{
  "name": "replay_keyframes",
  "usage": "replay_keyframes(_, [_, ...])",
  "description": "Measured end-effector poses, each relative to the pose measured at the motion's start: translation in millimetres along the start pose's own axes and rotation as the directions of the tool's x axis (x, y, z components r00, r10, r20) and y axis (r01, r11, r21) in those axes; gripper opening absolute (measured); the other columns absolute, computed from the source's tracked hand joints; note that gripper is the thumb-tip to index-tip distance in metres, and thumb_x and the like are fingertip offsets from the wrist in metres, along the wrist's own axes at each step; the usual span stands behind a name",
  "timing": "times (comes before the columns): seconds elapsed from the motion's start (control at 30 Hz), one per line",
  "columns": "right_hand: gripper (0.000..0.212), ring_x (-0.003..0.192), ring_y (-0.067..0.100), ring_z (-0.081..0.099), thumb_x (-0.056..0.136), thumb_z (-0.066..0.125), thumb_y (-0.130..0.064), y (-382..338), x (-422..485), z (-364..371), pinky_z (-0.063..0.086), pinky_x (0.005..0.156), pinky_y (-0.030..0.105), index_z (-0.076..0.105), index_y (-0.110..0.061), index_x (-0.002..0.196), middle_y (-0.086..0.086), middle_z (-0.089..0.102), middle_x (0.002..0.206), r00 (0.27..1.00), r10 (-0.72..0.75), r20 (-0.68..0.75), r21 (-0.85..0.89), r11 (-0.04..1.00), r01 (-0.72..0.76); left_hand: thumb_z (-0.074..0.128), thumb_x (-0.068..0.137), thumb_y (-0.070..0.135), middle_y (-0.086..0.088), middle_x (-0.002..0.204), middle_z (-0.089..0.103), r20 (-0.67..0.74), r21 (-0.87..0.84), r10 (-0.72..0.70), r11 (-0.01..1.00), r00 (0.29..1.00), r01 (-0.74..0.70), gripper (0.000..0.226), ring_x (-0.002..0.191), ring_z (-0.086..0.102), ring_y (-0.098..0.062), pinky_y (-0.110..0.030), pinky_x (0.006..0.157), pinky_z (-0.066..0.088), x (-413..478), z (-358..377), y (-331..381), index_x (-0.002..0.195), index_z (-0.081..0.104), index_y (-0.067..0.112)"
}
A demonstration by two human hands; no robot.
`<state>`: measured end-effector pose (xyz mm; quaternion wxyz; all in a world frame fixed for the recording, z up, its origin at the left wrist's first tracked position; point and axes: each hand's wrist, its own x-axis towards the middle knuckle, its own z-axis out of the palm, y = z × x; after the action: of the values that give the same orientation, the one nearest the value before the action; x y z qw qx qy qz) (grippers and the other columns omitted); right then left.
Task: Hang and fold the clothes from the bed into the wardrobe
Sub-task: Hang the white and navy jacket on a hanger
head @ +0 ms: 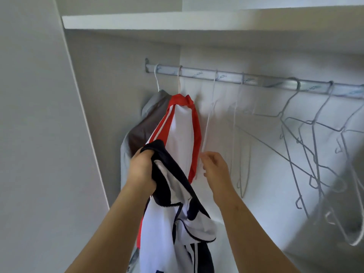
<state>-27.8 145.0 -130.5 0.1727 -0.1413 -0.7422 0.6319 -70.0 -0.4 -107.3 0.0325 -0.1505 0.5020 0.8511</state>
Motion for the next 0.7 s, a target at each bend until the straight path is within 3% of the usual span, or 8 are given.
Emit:
replay_keyframes(0.1, [0.02, 0.091, 0.008, 0.054, 0.094, 0.049, -0.033, -1, 17, 8, 0.044, 0.069, 0.018, 0.043, -0.026, 0.112, 0.0, 0.055, 0.107, 0.995, 0.095, -0.005, 0.031, 0.995, -0.095, 0.052, 0.088, 0.015, 0.001, 0.057, 0.066, 0.011, -0.09, -0.033, 0.995, 0.999, 0.034, 0.019, 0.062, 0.06, -0.012, -0.024, 0.056, 0.044, 21, 7, 3, 0.075, 0.065, 0.015])
replay_keyframes(0.13, [0.026, 0.092, 0.01, 0.055, 0.094, 0.051, -0.029, -1, 23, 11, 0.028, 0.094, 0.023, 0.041, -0.023, 0.117, 0.003, 0.056, 0.111, 0.99, 0.139, -0.004, 0.071, 0.988, -0.138, 0.053, 0.088, 0.014, 0.003, 0.054, 0.066, 0.016, -0.1, -0.032, 0.994, 0.999, 0.034, 0.019, 0.059, 0.061, -0.011, -0.023, 0.055, 0.044, 27, 9, 3, 0.074, 0.065, 0.016])
replay_keyframes(0.17, [0.036, 0.09, 0.013, 0.057, 0.093, 0.053, -0.024, -1, 29, 16, 0.03, 0.071, 0.02, 0.039, -0.019, 0.125, 0.007, 0.057, 0.112, 0.984, 0.178, 0.004, 0.133, 0.975, -0.177, 0.054, 0.088, 0.014, 0.004, 0.052, 0.066, 0.03, -0.104, -0.035, 0.994, 0.999, 0.038, 0.019, 0.055, 0.063, -0.01, -0.022, 0.054, 0.044, 34, 11, 3, 0.073, 0.066, 0.017])
replay_keyframes(0.27, [0.045, 0.077, 0.016, 0.061, 0.088, 0.057, -0.002, -3, 44, 29, 0.051, 0.068, 0.026, 0.037, -0.014, 0.126, 0.014, 0.059, 0.111, 0.965, 0.259, 0.043, 0.315, 0.913, -0.259, 0.055, 0.087, 0.013, 0.007, 0.058, 0.069, 0.117, -0.116, -0.053, 0.991, 0.992, 0.066, 0.02, 0.054, 0.065, -0.007, -0.018, 0.052, 0.046, 52, 15, 4, 0.076, 0.069, 0.019])
replay_keyframes(0.4, [0.025, 0.043, 0.009, 0.041, 0.089, 0.049, 0.005, -12, 65, 40, 0.034, 0.035, 0.017, 0.051, -0.012, 0.106, 0.007, 0.055, 0.071, 0.96, 0.256, -0.109, 0.341, 0.917, -0.206, 0.056, 0.087, 0.013, 0.005, 0.067, 0.072, 0.19, -0.057, -0.069, 0.995, 0.979, 0.082, 0.018, 0.062, 0.068, -0.008, -0.021, 0.058, 0.049, 82, 14, 6, 0.082, 0.071, 0.02])
replay_keyframes(0.47, [0.011, 0.038, 0.007, 0.035, 0.093, 0.047, -0.006, -15, 75, 45, 0.027, 0.031, 0.016, 0.055, -0.013, 0.089, 0.002, 0.049, 0.061, 0.955, 0.227, -0.189, 0.294, 0.941, -0.166, 0.061, 0.084, 0.014, 0.004, 0.072, 0.073, 0.219, -0.052, -0.077, 0.995, 0.973, 0.09, 0.014, 0.065, 0.069, -0.009, -0.022, 0.06, 0.049, 97, 12, 9, 0.081, 0.073, 0.021])
replay_keyframes(0.53, [0.019, 0.029, 0.002, 0.031, 0.093, 0.048, -0.012, -17, 81, 48, 0.024, 0.03, 0.016, 0.054, -0.013, 0.075, -0.003, 0.042, 0.05, 0.943, 0.197, -0.268, 0.287, 0.951, -0.117, 0.066, 0.08, 0.018, 0.003, 0.078, 0.073, 0.205, -0.013, -0.099, 0.995, 0.974, 0.104, 0.009, 0.073, 0.069, -0.012, -0.024, 0.066, 0.049, 104, 10, 12, 0.082, 0.074, 0.021])
replay_keyframes(0.7, [0.021, 0.033, 0.004, 0.026, 0.095, 0.049, -0.019, -20, 88, 66, 0.024, 0.033, 0.017, 0.057, -0.013, 0.076, -0.002, 0.035, 0.048, 0.926, 0.125, -0.357, 0.274, 0.961, -0.024, 0.066, 0.083, 0.02, 0.006, 0.064, 0.071, 0.199, 0.016, -0.153, 0.988, 0.968, 0.153, 0.006, 0.069, 0.065, -0.011, -0.024, 0.063, 0.046, 126, 10, 23, 0.079, 0.071, 0.019])
